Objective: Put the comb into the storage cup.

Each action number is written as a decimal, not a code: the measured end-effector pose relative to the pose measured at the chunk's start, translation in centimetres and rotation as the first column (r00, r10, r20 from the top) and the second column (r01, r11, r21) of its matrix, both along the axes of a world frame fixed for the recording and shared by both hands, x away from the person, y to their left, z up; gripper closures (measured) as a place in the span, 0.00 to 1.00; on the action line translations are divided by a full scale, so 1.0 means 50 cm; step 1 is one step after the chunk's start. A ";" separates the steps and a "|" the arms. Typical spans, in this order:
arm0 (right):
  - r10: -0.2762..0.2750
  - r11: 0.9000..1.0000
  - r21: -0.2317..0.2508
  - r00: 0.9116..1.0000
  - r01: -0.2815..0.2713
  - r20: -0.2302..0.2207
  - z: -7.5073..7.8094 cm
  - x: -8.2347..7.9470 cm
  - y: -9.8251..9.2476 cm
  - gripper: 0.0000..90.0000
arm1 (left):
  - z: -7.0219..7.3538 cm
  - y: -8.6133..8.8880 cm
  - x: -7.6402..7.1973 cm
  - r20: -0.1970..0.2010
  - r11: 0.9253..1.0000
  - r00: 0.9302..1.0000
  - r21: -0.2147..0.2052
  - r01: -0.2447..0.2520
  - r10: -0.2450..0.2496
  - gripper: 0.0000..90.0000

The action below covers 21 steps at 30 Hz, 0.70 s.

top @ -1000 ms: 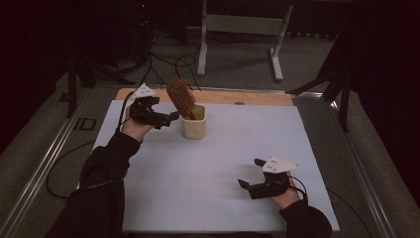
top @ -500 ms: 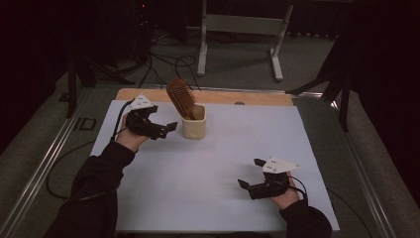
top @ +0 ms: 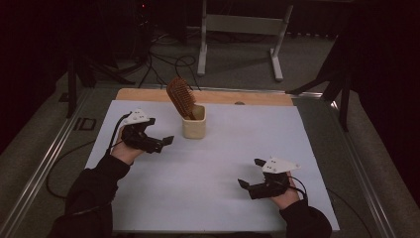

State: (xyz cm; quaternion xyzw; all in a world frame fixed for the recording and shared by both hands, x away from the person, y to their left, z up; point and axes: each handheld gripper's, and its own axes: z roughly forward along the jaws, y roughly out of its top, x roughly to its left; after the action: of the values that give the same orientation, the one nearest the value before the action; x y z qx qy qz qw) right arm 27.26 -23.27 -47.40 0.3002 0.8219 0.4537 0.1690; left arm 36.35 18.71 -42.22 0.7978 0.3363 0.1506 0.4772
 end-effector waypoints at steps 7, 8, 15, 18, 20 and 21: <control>-0.002 1.000 -0.002 1.000 0.002 -0.002 0.000 0.000 0.002 0.09 | -0.025 0.020 -0.045 -0.004 1.000 1.000 0.000 0.018 -0.018 0.00; -0.002 1.000 -0.003 1.000 0.002 -0.001 0.000 0.000 0.002 0.09 | -0.027 0.022 -0.050 -0.003 1.000 1.000 0.001 0.019 -0.019 0.00; 0.000 1.000 -0.006 1.000 0.000 -0.002 0.000 -0.001 0.003 0.09 | -0.044 0.036 -0.080 -0.001 0.999 0.999 -0.001 0.032 -0.032 0.00; -0.002 1.000 -0.008 1.000 0.002 -0.001 0.000 -0.001 0.004 0.09 | -0.054 0.042 -0.093 -0.001 0.999 0.999 0.001 0.036 -0.036 0.00; 0.001 1.000 -0.005 1.000 -0.001 0.002 0.000 -0.001 0.003 0.09 | -0.060 0.045 -0.100 -0.005 0.999 0.999 -0.001 0.037 -0.037 0.00; -0.001 1.000 -0.007 1.000 0.001 0.001 0.000 -0.001 0.003 0.09 | -0.060 0.045 -0.100 -0.005 0.999 0.999 -0.001 0.037 -0.037 0.00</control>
State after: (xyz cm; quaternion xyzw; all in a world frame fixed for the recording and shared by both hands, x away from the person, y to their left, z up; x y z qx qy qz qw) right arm 27.21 -23.11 -47.40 0.2996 0.8233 0.4508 0.1707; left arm 31.35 20.97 -45.22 0.8040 0.3227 0.1393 0.4796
